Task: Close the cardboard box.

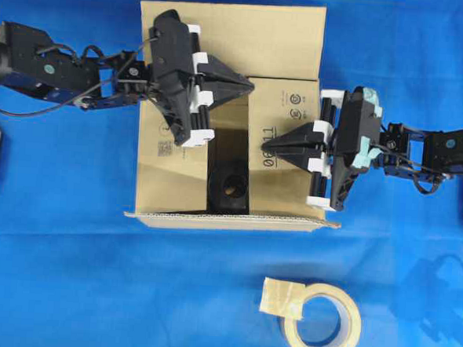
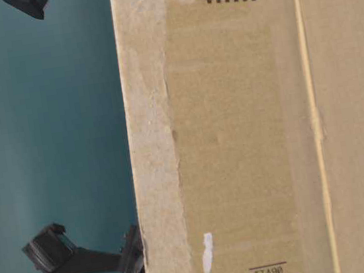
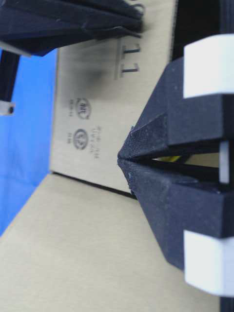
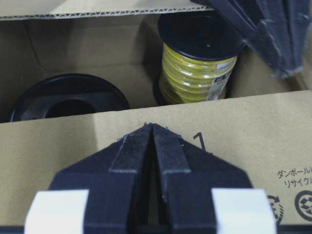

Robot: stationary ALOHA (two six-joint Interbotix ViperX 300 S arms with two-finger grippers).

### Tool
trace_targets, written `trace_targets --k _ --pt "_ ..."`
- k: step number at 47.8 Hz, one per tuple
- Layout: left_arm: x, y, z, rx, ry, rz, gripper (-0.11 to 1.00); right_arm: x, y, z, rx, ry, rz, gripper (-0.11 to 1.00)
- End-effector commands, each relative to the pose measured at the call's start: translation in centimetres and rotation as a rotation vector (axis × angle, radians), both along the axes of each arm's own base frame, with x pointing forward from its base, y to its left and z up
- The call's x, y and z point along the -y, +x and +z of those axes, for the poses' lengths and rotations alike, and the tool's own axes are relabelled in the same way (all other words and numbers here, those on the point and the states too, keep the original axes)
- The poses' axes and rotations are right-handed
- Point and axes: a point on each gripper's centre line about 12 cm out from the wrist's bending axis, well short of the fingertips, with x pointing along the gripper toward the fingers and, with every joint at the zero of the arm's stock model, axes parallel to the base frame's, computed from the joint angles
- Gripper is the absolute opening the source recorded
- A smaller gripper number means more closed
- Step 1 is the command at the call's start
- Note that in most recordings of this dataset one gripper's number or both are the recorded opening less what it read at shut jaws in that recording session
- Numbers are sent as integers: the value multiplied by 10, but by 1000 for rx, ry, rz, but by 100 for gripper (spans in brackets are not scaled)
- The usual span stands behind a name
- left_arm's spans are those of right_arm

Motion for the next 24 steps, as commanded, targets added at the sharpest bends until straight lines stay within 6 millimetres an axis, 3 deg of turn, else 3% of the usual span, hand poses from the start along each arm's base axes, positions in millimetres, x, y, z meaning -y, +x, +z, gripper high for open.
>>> trace_targets --k 1,13,24 --pt "-2 9 15 46 11 0 0 -1 5 10 38 0 2 0" --pt "-3 15 11 40 10 0 0 -1 6 11 41 0 0 0" --pt "-7 23 -9 0 2 6 0 -1 6 11 41 0 0 0"
